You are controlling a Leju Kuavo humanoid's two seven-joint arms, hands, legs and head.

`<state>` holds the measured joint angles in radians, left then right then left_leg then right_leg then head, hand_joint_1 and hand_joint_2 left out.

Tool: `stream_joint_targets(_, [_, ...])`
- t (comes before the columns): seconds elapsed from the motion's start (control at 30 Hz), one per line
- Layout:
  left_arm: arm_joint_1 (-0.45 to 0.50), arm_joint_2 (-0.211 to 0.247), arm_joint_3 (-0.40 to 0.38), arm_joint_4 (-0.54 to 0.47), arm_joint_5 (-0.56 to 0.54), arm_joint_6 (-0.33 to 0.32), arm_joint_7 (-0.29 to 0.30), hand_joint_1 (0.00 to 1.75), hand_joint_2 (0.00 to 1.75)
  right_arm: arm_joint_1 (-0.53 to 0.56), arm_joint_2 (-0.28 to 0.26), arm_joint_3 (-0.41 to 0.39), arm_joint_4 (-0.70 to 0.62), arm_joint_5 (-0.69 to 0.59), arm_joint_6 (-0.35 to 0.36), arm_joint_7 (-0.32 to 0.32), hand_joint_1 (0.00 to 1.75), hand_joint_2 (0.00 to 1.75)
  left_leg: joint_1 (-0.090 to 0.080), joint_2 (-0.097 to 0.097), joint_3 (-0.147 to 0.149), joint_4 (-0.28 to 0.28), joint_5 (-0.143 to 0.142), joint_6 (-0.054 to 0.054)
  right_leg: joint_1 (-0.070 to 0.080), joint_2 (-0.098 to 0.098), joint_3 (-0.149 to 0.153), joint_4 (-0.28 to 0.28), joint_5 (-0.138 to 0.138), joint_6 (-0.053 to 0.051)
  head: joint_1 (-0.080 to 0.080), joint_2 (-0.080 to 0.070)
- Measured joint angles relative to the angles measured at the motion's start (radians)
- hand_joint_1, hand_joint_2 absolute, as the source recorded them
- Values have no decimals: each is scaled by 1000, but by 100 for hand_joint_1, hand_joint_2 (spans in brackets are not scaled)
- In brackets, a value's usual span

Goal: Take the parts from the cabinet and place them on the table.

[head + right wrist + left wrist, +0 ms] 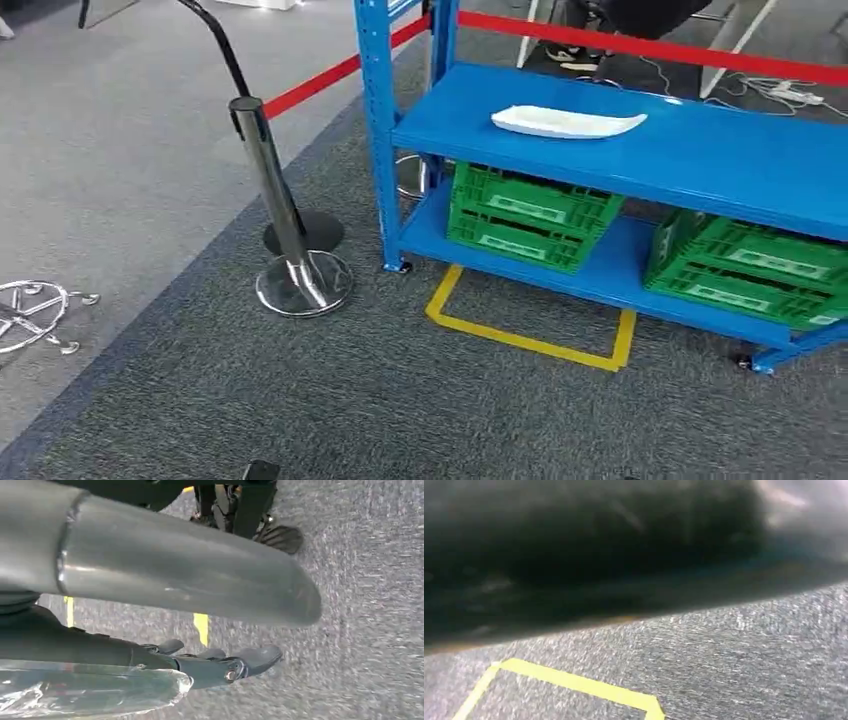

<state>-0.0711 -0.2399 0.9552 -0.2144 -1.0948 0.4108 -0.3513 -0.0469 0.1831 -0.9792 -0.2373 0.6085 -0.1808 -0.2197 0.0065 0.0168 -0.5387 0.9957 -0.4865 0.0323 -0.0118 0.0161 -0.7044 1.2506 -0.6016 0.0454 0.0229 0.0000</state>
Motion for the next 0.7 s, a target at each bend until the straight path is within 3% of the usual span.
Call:
stream_joint_targets(0.03, [1, 1, 0, 0, 0, -1, 0, 0, 0, 0, 0, 0, 0, 1, 0, 0, 0, 0, -1, 15, -1, 0, -1, 0, 0, -5, -20, 43, -11, 2, 3, 0])
stream_joint_targets(0.07, [0, 1, 0, 0, 0, -2, -1, 0, 0, 2, 0, 0, 0, 1, 0, 0, 0, 0, -2, 29, -1, 1, -1, 0, -1, -8, -13, 36, 3, 4, 1, 0])
stream_joint_targets(0.1, [-1, 1, 0, 0, 0, -3, -2, 0, 0, 3, 0, 0, 0, 2, 0, 0, 0, 0, -2, 39, -1, 1, -3, -1, -1, -11, 13, -7, 32, 4, 2, 0])
stream_joint_targets(0.13, [-2, 1, 0, 0, 0, -5, -2, 0, 0, 4, -2, 0, 0, 2, 0, 0, 0, 0, -2, 50, 1, 1, -3, -2, 0, -19, 59, -85, 71, 1, 2, 0])
stream_joint_targets(0.17, [-3, 0, 0, 0, 0, -6, -2, 0, 0, 4, -3, 0, 0, 2, 0, 0, 0, 0, -3, 59, 4, 1, -5, -5, 1, -44, 111, -172, 105, -3, 2, 0])
stream_joint_targets(0.2, [-4, 0, 0, 0, 0, -6, -2, 0, 0, 2, -4, 0, 0, 2, 0, 0, 0, 0, -6, 67, 8, 1, -8, -9, 5, -98, 147, -235, 104, -5, 3, 0])
stream_joint_targets(0.23, [-3, 0, 0, 0, 0, -8, -3, 0, 0, -5, -4, 0, 0, 3, 0, 0, 0, 0, -15, 77, 6, 7, -14, -18, 10, -90, 158, -246, 104, -16, 3, 0])
stream_joint_targets(0.33, [-7, 0, 0, 0, 0, -10, -5, 0, 0, 1, -4, 0, 0, 5, 0, 0, 0, 0, -14, 101, 11, 4, -10, -28, 12, -62, 142, -243, 107, -28, 3, 0])
stream_joint_targets(0.37, [-8, 0, 0, 0, 0, -10, -5, 0, 0, 3, -5, 0, 0, 5, 0, 0, 0, 0, -12, 95, 10, 7, -18, -37, 7, -52, 151, -249, 112, -36, 4, 0])
stream_joint_targets(0.4, [-9, 0, 0, 0, -1, -10, -5, 0, 0, 5, -5, 0, 0, 5, -1, 0, 0, 0, -9, 43, 5, 27, -40, -47, 4, -47, 150, -250, 115, -42, -2, 0])
stream_joint_targets(0.43, [-9, 0, 0, 0, -1, -11, -5, 0, 0, 3, -5, 0, 0, 5, -1, 0, 0, 0, -7, 11, -15, 79, -80, -49, 3, -37, 149, -250, 117, -46, -5, 0])
stream_joint_targets(0.5, [-4, 2, 0, 0, -1, -12, -5, 0, 0, -1, -5, 0, 0, 6, 0, 0, 0, 0, -6, -6, -83, 234, -155, -50, 5, -15, 145, -250, 119, -50, -5, 0])
stream_joint_targets(0.53, [-2, 2, 0, 0, 0, -12, -5, 0, 0, -1, -5, 0, 0, 7, 0, 0, 0, 0, -6, -6, -112, 292, -171, -49, 6, -3, 145, -249, 119, -51, -6, 0])
stream_joint_targets(0.57, [0, 2, 0, 0, 0, -13, -5, 0, 0, 1, -5, 0, 0, 7, 0, 1, 0, 0, -6, -7, -119, 304, -160, -47, 6, 7, 146, -249, 119, -51, -5, 0])
stream_joint_targets(0.6, [0, 2, 0, 0, 0, -13, -5, 0, 0, 2, -5, 0, 0, 7, -1, 1, 0, 0, -6, -7, -108, 275, -126, -43, 7, 18, 146, -249, 119, -51, -6, 0])
stream_joint_targets(0.67, [-2, 2, 0, 0, -1, -13, -5, 0, 0, 2, -5, 0, 0, 7, -2, 2, 0, 0, -6, -18, -40, 121, -28, -33, 10, 39, 150, -247, 119, -50, -6, 0])
stream_joint_targets(0.7, [-1, 2, 0, 0, 0, -13, -5, 0, 0, 2, -5, 0, 0, 7, -2, 2, 0, 0, -6, -56, -8, 46, 4, -24, 7, 46, 149, -247, 120, -50, -5, 0])
